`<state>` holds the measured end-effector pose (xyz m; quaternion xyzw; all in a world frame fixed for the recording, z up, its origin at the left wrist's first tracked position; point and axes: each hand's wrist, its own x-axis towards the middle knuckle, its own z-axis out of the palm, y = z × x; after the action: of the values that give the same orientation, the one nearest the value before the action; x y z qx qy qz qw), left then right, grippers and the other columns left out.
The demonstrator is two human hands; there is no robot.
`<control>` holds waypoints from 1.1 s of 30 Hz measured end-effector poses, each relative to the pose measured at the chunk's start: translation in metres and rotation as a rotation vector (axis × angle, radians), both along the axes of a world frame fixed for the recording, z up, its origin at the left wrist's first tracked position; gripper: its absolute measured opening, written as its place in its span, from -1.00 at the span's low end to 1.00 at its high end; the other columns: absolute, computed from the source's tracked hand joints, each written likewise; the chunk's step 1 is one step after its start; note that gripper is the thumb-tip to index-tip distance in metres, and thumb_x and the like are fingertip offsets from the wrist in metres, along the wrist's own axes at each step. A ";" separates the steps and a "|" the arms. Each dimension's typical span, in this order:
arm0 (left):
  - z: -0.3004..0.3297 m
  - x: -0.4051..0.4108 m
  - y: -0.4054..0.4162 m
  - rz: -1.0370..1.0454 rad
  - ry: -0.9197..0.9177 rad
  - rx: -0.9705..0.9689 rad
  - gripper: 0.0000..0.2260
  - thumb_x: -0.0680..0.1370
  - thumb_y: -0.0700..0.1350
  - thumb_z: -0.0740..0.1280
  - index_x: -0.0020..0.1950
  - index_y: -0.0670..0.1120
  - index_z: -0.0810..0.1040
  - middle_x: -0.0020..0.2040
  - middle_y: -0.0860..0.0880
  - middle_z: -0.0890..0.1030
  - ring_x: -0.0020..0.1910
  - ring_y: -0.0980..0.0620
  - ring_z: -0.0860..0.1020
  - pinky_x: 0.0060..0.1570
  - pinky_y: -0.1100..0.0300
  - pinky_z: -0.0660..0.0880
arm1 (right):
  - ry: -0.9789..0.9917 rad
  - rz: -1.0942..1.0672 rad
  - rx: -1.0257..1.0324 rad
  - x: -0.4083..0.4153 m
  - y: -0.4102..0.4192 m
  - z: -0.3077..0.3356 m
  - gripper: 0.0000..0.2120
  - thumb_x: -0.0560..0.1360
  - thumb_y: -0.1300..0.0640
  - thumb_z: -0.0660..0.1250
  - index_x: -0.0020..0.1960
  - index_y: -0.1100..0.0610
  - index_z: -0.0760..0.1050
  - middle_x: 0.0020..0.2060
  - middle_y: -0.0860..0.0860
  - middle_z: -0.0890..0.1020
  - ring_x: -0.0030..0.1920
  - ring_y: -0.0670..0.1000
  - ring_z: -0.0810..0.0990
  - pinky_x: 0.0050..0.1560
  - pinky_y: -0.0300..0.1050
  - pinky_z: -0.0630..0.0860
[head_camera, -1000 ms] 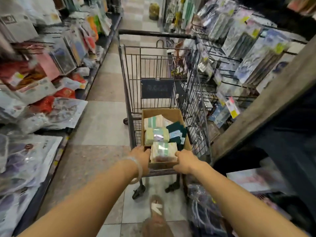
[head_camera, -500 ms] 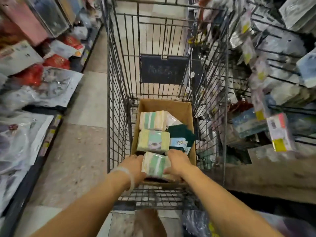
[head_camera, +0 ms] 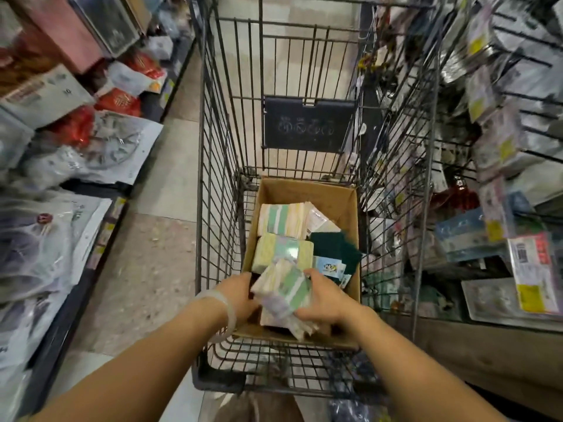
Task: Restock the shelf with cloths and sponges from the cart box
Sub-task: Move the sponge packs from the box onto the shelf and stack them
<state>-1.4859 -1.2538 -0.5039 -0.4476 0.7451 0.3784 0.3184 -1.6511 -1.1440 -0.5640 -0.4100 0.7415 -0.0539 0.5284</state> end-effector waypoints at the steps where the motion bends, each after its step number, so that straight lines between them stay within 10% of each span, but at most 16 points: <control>1: 0.006 -0.001 -0.003 0.045 0.012 -0.002 -0.64 0.56 -0.08 0.26 0.35 -0.05 0.37 0.27 -0.07 0.52 0.20 -0.04 0.52 0.17 0.13 0.46 | -0.162 -0.151 0.021 -0.008 -0.004 0.013 -0.30 0.40 0.05 0.45 0.41 0.09 0.17 0.12 -0.01 0.48 0.07 -0.05 0.52 0.04 -0.25 0.50; 6: 0.039 -0.015 -0.019 0.498 0.271 0.247 -0.53 0.53 -0.08 0.35 0.41 -0.11 0.33 0.32 -0.09 0.50 0.19 -0.02 0.50 0.13 0.16 0.40 | -0.449 -0.686 -0.117 -0.031 -0.025 0.047 -0.43 0.44 0.18 0.43 0.37 0.12 0.27 0.10 0.06 0.55 0.07 0.02 0.57 0.10 -0.06 0.54; 10: 0.045 -0.026 -0.026 0.763 0.527 0.412 -0.42 0.38 -0.02 0.51 0.33 -0.05 0.38 0.24 -0.10 0.57 0.14 -0.05 0.57 0.22 0.02 0.46 | -0.232 -0.609 -0.317 -0.009 -0.041 0.067 -0.24 0.35 0.12 0.51 0.40 0.06 0.16 0.16 -0.03 0.44 0.17 -0.03 0.47 0.05 -0.24 0.48; 14: 0.034 -0.031 -0.027 0.998 0.664 0.305 -0.55 0.32 -0.09 0.55 0.14 -0.06 0.49 0.10 -0.05 0.63 0.05 0.00 0.60 0.16 0.04 0.52 | -0.111 -0.492 -0.403 0.018 -0.047 0.062 -0.06 0.14 -0.16 0.48 0.41 -0.02 0.14 0.28 -0.03 0.38 0.28 0.00 0.42 0.28 0.02 0.46; 20: 0.009 0.001 -0.029 1.072 0.554 0.139 -0.39 0.23 -0.04 0.57 0.25 -0.08 0.50 0.14 -0.06 0.62 0.10 -0.08 0.61 0.20 -0.09 0.51 | -0.211 -0.539 -0.221 0.005 -0.039 0.021 -0.52 0.52 -0.02 0.33 0.39 0.10 0.36 0.35 0.03 0.43 0.32 0.02 0.43 0.23 -0.13 0.42; 27: -0.017 0.020 -0.021 1.014 0.411 0.046 -0.16 0.01 0.20 0.50 0.24 -0.05 0.44 0.13 -0.03 0.60 0.09 -0.07 0.59 0.15 -0.09 0.54 | 0.251 -0.016 -0.133 -0.008 -0.067 -0.042 -0.27 0.21 -0.26 0.48 0.30 -0.02 0.41 0.18 0.01 0.54 0.21 0.08 0.52 0.15 0.00 0.51; 33: -0.016 0.018 -0.019 0.951 0.391 0.011 -0.50 0.35 -0.08 0.53 0.17 -0.08 0.37 0.05 -0.02 0.51 0.07 -0.03 0.54 0.17 0.02 0.51 | 0.559 0.254 -0.063 -0.003 -0.075 -0.067 -0.18 0.38 -0.14 0.41 0.47 0.12 0.11 0.35 0.16 0.30 0.31 0.18 0.30 0.31 0.02 0.28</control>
<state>-1.4678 -1.2728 -0.5196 -0.6563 0.5026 0.5618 -0.0318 -1.6545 -1.2189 -0.6308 -0.5144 0.7989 0.1045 0.2937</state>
